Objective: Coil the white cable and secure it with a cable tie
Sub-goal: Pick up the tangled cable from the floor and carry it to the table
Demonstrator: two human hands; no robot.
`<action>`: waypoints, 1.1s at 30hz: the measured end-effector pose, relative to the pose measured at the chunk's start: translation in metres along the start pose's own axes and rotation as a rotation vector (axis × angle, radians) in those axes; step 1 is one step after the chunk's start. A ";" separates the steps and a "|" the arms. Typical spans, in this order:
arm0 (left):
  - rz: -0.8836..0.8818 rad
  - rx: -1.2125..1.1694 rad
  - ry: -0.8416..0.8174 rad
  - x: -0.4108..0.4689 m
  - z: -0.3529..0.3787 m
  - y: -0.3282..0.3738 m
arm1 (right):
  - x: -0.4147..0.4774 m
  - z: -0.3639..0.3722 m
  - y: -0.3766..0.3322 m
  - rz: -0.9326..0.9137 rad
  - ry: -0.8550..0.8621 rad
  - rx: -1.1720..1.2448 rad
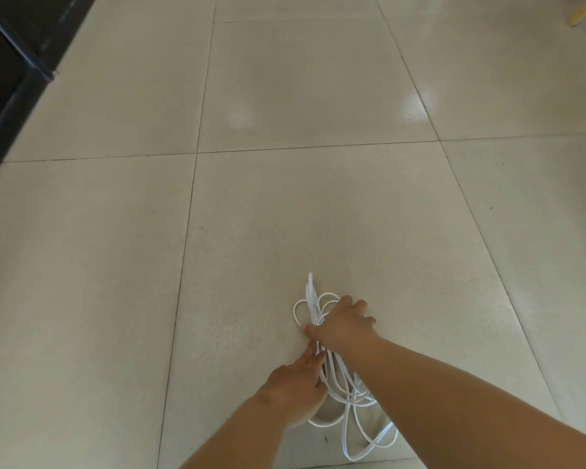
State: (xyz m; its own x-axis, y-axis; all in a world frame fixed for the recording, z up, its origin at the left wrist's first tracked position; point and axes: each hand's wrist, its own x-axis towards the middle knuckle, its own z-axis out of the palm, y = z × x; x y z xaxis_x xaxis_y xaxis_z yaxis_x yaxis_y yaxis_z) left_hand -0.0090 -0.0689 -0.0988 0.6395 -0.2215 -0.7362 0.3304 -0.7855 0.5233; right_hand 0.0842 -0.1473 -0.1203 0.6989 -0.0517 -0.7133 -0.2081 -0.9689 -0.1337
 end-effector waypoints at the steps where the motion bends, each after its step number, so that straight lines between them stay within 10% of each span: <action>1: 0.008 0.011 -0.006 0.000 -0.001 -0.001 | 0.000 0.001 -0.002 -0.005 0.020 -0.008; 6: 0.039 0.058 -0.006 -0.007 -0.008 -0.019 | 0.001 0.008 -0.003 -0.052 0.111 -0.070; 15: -0.142 0.253 0.598 -0.025 -0.081 -0.052 | 0.000 0.006 0.004 -0.451 0.204 -0.371; 21: -0.149 0.282 0.684 -0.024 -0.082 -0.050 | -0.004 0.016 0.022 -0.648 0.465 -0.552; 33: -0.153 0.314 0.669 -0.031 -0.073 -0.051 | -0.004 0.019 0.049 -0.547 -0.023 -0.589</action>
State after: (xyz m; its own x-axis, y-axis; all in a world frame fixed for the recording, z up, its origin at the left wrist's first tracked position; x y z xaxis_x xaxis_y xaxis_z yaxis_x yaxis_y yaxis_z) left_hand 0.0046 0.0203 -0.0717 0.9205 0.2228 -0.3210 0.3001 -0.9293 0.2154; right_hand 0.0584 -0.1896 -0.1375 0.5813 0.4664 -0.6667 0.5597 -0.8240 -0.0885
